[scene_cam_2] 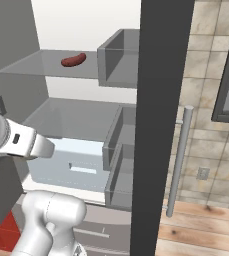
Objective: Retrieve the sausage and cheese from the fridge and place them on the cutting board on the counter.
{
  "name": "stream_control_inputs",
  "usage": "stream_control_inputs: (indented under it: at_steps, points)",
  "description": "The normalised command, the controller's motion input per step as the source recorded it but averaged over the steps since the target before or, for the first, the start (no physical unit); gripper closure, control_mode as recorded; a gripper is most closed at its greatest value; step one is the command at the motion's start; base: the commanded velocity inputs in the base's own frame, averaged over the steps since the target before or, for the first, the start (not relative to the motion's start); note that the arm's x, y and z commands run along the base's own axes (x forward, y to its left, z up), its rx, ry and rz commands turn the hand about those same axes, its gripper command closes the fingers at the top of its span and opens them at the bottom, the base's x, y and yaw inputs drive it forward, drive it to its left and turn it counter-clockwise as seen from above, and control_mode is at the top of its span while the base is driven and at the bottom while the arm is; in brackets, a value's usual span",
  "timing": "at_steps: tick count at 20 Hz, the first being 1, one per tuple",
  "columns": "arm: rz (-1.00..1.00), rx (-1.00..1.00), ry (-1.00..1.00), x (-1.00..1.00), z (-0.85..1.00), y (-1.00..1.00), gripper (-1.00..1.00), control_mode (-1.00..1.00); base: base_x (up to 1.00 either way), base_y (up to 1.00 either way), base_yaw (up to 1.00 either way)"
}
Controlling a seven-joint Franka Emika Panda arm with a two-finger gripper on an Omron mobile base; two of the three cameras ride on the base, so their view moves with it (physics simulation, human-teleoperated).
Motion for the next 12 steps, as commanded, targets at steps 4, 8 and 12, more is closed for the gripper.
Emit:
stream_control_inputs:
  at_steps: [4,8,12]
  points:
    - [0.0,0.0,0.0,0.0,0.0,0.0,1.0,1.0,-0.7,0.0,0.0]
    - [0.0,0.0,0.0,0.0,0.0,0.0,1.0,1.0,-1.0,0.05,0.0]
    - [0.0,0.0,0.0,0.0,0.0,0.0,1.0,1.0,-0.96,-0.01,0.03]
